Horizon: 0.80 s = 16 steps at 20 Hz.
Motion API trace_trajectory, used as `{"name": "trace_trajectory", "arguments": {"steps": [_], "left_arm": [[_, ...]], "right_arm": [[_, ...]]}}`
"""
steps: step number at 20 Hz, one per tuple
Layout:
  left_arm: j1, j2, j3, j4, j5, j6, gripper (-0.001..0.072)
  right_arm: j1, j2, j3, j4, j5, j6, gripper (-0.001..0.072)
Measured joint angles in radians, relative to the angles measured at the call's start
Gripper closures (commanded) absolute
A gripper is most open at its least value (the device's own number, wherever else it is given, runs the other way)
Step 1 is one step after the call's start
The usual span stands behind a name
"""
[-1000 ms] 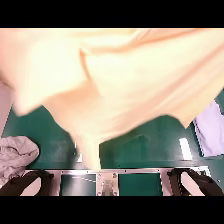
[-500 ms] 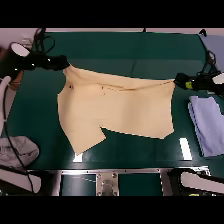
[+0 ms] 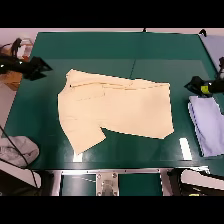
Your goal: Fold the shirts.
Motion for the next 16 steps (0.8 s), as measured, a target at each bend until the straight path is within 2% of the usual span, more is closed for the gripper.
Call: {"name": "trace_trajectory", "arguments": {"steps": [3, 7, 9, 10, 11, 12, 14, 15, 16], "left_arm": [[0.059, 0.043, -0.158, 0.073, -0.13, -0.034, 0.0049], [0.085, 0.103, -0.44, 0.137, -0.129, -0.023, 0.0049], [0.076, 0.113, -0.553, 0.132, -0.086, 0.003, 0.0049], [0.064, 0.118, -0.599, 0.122, -0.065, 0.019, 0.0068], [0.048, 0.117, -0.634, 0.123, -0.037, 0.029, 0.0206], [0.031, 0.118, -0.661, 0.119, -0.011, 0.04, 0.0304], [-0.013, 0.119, -0.694, 0.107, 0.038, 0.061, 0.0562], [-0.035, 0.12, -0.703, 0.096, 0.064, 0.073, 0.0663], [-0.055, 0.12, -0.711, 0.084, 0.086, 0.085, 0.0684]], "right_arm": [[-0.06, 0.15, -0.183, -0.002, 0.053, -0.002, 0.0428], [-0.089, 0.323, -0.413, -0.002, 0.059, 0.04, 0.0417], [-0.094, 0.375, -0.502, -0.002, 0.066, 0.055, 0.0302], [-0.097, 0.392, -0.536, -0.002, 0.075, 0.064, 0.0301], [-0.097, 0.405, -0.568, -0.001, 0.081, 0.073, 0.0301], [-0.098, 0.414, -0.594, -0.002, 0.094, 0.079, 0.0302], [-0.099, 0.425, -0.636, -0.002, 0.106, 0.089, 0.0302], [-0.1, 0.429, -0.65, -0.002, 0.114, 0.092, 0.0301], [-0.1, 0.431, -0.661, -0.002, 0.123, 0.096, 0.0301]]}}
